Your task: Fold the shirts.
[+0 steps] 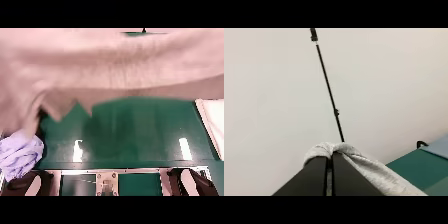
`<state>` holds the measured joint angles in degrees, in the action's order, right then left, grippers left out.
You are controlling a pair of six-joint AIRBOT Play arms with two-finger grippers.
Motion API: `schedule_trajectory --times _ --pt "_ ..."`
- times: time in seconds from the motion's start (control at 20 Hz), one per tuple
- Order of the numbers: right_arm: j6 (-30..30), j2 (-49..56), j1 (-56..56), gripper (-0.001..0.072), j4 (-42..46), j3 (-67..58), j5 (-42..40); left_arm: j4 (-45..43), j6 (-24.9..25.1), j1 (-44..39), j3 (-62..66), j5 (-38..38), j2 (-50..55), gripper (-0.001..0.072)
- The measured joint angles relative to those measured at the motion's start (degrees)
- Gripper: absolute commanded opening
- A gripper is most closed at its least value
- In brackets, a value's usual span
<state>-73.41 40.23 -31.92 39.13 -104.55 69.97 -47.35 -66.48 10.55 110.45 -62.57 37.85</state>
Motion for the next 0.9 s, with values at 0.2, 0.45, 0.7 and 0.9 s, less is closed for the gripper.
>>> schedule_trajectory --times 0.2,0.45,0.7,0.9 --pt "0.90 0.13 0.98 0.0013 -2.40 15.26 0.37 -5.68 -3.65 0.00 -9.20 -3.02 3.67 0.0020" --pt "5.68 7.82 8.70 0.0012 -4.94 42.66 -10.71 4.04 2.32 -0.11 -29.64 0.22 17.92 0.0021" --pt "7.56 29.86 14.60 0.0013 -6.58 50.71 -22.67 16.92 14.05 -2.51 -38.25 7.23 41.70 0.0022" --pt "7.93 46.14 15.65 0.0292 -7.80 42.91 -25.44 25.35 20.39 -4.59 -34.84 13.09 56.26 0.0566"
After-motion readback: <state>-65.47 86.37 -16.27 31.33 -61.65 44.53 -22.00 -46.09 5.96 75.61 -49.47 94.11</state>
